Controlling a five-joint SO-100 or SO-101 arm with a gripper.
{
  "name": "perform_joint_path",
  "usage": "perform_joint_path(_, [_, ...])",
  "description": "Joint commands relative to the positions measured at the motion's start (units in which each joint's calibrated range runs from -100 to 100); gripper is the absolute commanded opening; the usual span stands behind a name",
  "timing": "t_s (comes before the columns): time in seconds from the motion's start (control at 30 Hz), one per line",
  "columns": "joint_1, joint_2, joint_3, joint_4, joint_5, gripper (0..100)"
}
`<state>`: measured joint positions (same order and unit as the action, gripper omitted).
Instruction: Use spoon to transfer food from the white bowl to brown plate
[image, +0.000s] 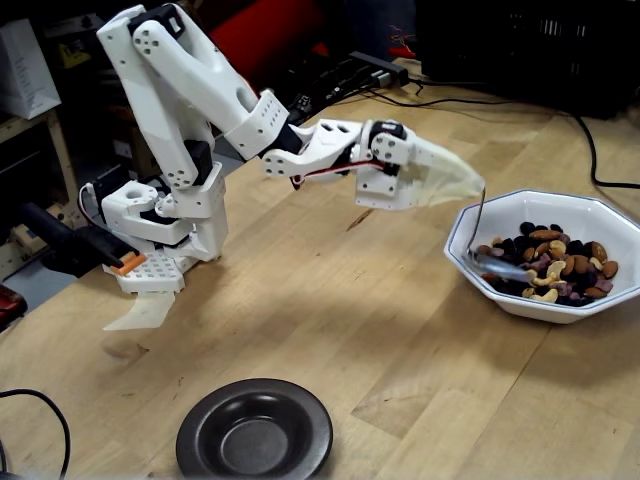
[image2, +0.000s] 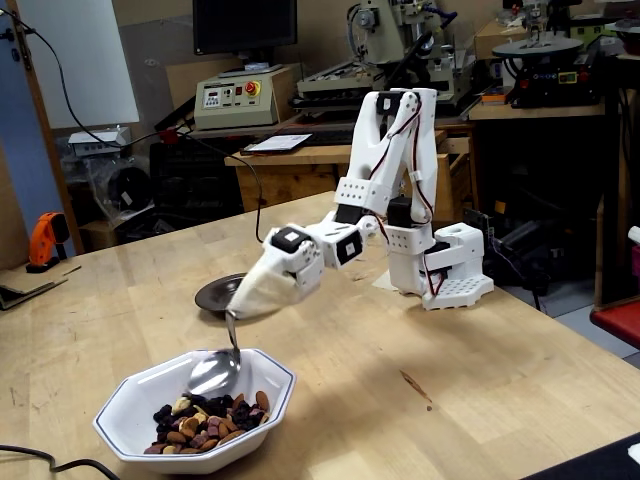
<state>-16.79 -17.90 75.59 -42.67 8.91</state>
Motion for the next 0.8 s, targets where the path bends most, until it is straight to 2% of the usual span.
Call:
perform_joint_path(0.0, [-0.5, 3.1, -4.3, -0.4, 0.9, 4])
perform_joint_path(0.77, [0.3, 12.6, -14.4, 0.1, 12.6, 4])
